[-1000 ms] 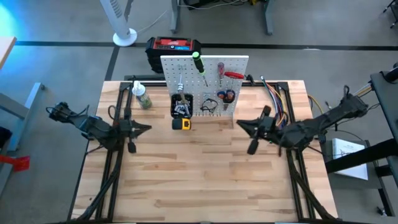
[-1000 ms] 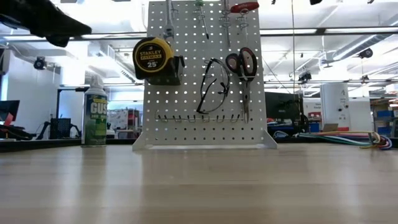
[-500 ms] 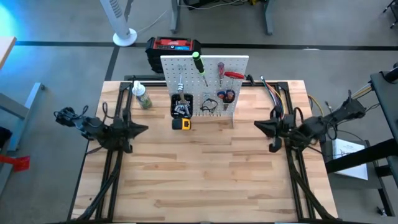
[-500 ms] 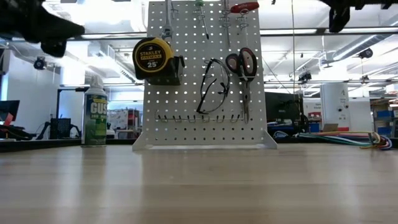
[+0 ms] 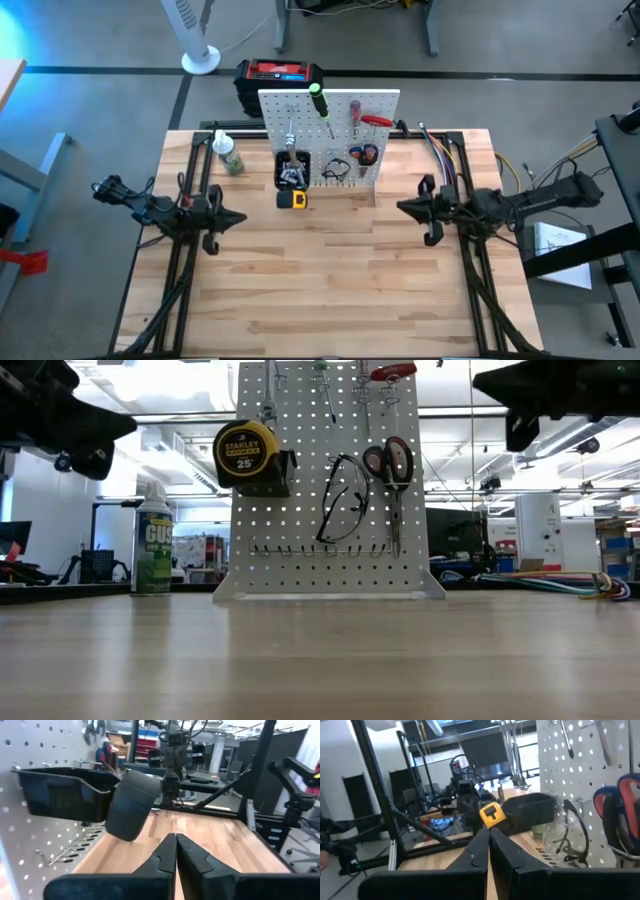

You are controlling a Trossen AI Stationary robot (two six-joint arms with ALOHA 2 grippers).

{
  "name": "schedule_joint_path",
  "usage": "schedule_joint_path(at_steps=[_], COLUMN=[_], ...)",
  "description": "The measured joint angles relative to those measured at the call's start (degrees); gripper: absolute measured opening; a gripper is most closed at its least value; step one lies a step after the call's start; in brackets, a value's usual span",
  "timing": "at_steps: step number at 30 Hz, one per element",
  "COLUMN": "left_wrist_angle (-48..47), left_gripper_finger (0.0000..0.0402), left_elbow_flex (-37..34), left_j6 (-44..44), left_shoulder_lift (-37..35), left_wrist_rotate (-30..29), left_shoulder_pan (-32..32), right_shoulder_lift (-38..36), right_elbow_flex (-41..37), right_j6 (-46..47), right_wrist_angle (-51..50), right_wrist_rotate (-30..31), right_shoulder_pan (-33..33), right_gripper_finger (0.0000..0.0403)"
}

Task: Hang tools onto peg board
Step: Return to Home Position

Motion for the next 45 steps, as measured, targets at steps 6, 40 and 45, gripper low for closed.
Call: schedule_joint_path(at_steps=[6,40,45], left_wrist_angle=[-1.0,4.6,4.7], left_gripper_finger=[0.0,0.0,0.0], left_elbow_flex=[1.6,-4.4,-4.6], left_j6=[0.3,-0.7,0.9], left_shoulder_lift=[0.0,0.6,0.0], left_wrist_rotate=[0.7,19.1,22.1], left_shoulder_pan=[4.4,17.5,17.5], right_shoulder_lift=[-3.4,-29.5,-29.9], right_elbow_flex=[0.0,-9.0,-9.0], right_j6=[-4.1,4.3,3.7], right_wrist_angle=[-3.3,-27.3,-24.1], right_wrist_rotate=[-8.2,-5.9,-13.5], right_shoulder_pan=[-4.0,-4.5,-4.5], right_gripper_finger=[0.0,0.0,0.0])
